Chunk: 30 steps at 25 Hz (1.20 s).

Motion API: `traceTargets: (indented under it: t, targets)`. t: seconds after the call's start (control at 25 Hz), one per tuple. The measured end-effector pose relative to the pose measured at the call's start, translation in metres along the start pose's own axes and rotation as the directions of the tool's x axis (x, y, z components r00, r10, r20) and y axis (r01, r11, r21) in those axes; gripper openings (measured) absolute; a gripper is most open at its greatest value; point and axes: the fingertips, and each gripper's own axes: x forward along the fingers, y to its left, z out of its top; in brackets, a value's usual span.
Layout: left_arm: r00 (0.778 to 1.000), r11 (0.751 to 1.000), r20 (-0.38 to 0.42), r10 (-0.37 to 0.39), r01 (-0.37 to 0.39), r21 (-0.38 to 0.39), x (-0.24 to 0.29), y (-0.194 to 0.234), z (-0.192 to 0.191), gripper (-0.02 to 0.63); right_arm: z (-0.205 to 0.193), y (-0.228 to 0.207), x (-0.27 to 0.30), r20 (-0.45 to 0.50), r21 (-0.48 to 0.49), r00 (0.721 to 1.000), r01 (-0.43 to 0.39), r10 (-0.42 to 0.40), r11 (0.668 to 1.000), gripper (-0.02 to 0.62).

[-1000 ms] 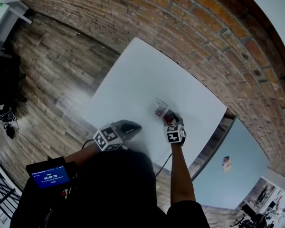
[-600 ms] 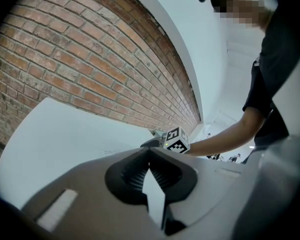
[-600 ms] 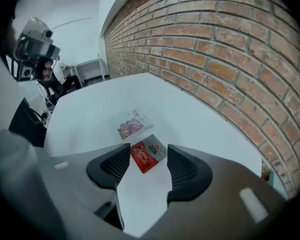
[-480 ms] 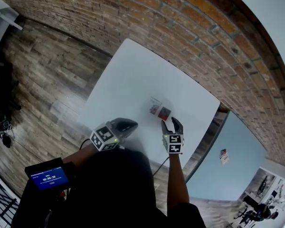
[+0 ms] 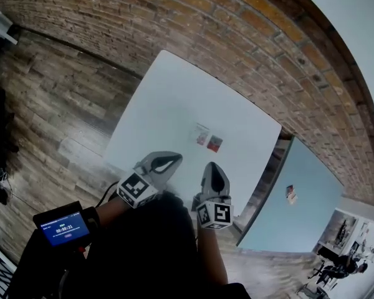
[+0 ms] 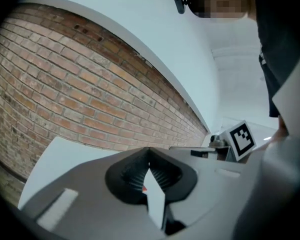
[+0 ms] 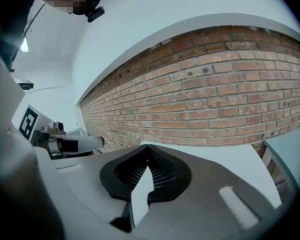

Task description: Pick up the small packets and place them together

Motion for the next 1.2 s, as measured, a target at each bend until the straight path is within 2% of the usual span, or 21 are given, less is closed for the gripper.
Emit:
traceTargets:
  t: [0.12,0.28,0.4,0.52,0.6,0.84,1.2]
  targets:
    - [0.999,0.999,0.021,0.035,-0.035,0.018,-0.010,-0.014,-0.005,0.002,0.008,0.010,-0.020,0.054,-0.079,0.998,-0.017,0.022,0.997,0.003]
    - [0.990,0.992,0.076,0.119,-0.121,0.035,-0.022,-0.037,-0.007,0.002,0.016,0.007,-0.049,0.120,-0.113,0.990,-0.054,0.068,0.992,0.002]
    - [0.970,0.975,0.153,0.188,-0.202,0.089,-0.033,-0.067,0.011,0.002,0.029,0.012,-0.077,0.163,-0.197,0.982,-0.059,0.092,0.979,0.002]
    - [0.948,0.951,0.234,0.218,-0.259,0.166,-0.044,-0.099,0.033,0.002,0.035,0.014,-0.101,0.201,-0.241,0.975,-0.041,0.091,0.970,0.000]
    - [0.943,0.943,0.256,0.214,-0.268,0.198,-0.047,-0.117,0.037,0.002,0.037,0.015,-0.114,0.222,-0.251,0.970,-0.047,0.104,0.967,0.000]
    - [0.961,0.937,0.216,0.173,-0.228,0.265,-0.037,-0.138,0.027,0.002,0.045,0.017,-0.133,0.277,-0.244,0.954,-0.050,0.119,0.969,0.000]
    - [0.946,0.938,0.243,0.214,-0.268,0.221,-0.045,-0.140,0.023,0.002,0.041,0.019,-0.134,0.270,-0.256,0.954,-0.062,0.133,0.965,0.000]
